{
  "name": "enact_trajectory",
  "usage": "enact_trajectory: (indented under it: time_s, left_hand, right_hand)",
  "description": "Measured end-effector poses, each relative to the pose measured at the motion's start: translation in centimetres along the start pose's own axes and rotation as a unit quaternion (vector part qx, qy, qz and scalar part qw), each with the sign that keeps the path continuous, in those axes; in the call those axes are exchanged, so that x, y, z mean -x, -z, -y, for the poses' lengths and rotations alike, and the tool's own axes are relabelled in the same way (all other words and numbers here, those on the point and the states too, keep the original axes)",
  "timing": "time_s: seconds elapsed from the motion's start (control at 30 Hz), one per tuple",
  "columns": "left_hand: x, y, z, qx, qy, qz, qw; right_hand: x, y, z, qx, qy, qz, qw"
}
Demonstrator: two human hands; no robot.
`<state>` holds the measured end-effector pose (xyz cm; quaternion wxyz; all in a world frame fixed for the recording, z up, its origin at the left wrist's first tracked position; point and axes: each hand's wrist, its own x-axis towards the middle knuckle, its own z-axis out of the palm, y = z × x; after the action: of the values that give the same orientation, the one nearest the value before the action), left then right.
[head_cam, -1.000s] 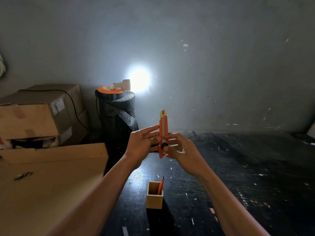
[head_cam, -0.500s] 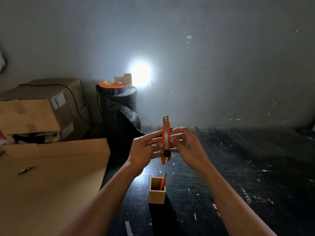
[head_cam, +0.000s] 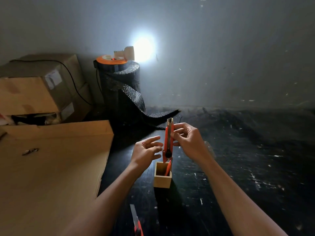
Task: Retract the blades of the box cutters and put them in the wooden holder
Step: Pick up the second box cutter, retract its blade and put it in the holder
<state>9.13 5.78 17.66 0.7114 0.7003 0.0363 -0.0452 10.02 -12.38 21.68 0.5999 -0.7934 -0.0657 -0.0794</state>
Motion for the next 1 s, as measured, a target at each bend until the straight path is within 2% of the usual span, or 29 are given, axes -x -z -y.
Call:
enact_trajectory:
  time_s: [0.17,0.3,0.43,0.57,1.0]
  left_hand:
    - [-1.6,1.0,5.9,-0.173,0.029,-0.021,0.984]
    - [-2.5,1.2,9.4,-0.219,0.082,0.0,0.972]
    - [-3.0,0.6,11.5,-0.228,0.123,0.022,0.966]
    - [-3.2,0.4,12.8,-0.225,0.129,0.029,0.965]
    - [-3.2,0.1,13.7,-0.213,0.127,-0.012,0.969]
  right_hand:
    - [-1.7,-1.5,-4.7,0.026,-0.052,0.009,0.998]
    - [-2.5,-3.3,-8.6,0.068,-0.088,0.01,0.994]
    - [-1.9,-5.3,-11.9,0.121,-0.106,0.013,0.987]
    - [-0.6,-6.8,-14.0,0.179,-0.118,0.019,0.977]
    - [-1.4,-9.0,-15.2,0.244,-0.186,0.038,0.951]
